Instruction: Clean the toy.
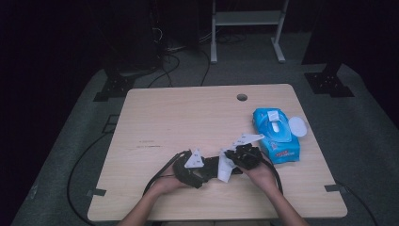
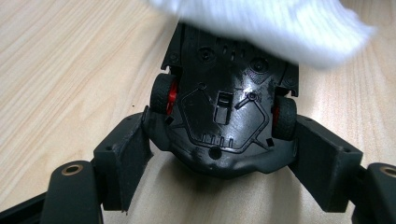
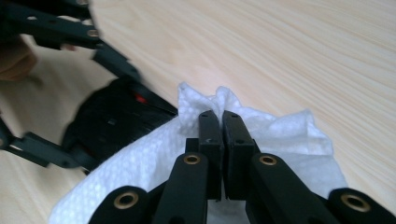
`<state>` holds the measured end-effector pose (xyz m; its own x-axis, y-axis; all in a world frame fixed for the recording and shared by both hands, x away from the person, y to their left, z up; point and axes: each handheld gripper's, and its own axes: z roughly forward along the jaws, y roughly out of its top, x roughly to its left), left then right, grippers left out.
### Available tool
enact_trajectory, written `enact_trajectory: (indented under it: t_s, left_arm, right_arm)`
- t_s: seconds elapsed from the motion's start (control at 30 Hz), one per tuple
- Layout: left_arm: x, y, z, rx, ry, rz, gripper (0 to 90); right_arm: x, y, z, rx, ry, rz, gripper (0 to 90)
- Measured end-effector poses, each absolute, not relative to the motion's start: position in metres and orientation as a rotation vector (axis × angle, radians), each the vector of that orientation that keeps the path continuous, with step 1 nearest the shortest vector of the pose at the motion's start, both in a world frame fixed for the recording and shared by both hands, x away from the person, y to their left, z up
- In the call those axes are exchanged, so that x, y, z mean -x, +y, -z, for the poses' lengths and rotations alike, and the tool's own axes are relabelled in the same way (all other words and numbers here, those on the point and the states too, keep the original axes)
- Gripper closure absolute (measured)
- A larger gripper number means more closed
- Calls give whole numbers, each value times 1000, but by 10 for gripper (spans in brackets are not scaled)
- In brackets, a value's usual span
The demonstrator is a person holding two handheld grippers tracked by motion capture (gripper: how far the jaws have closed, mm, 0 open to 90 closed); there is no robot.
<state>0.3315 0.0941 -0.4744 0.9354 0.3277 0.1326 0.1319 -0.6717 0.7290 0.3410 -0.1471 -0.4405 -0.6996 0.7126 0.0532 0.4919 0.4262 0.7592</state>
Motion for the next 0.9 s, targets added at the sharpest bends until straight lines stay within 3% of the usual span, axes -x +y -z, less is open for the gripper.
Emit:
enact_trajectory:
  t_s: [0.53,0.73,0.9]
  left_arm:
    - [-332,95,475,-2318,311,-335,244]
    - [-331,94,474,-2331,302,-347,244]
    - [-333,98,474,-2321,309,-343,244]
  right_arm:
    - [-329,-175,442,-1076,2373,-1149,873]
    - [-323,-165,443,-1003,2416,-1173,873]
    - [-327,-188,446,-1112,2390,-1166,873]
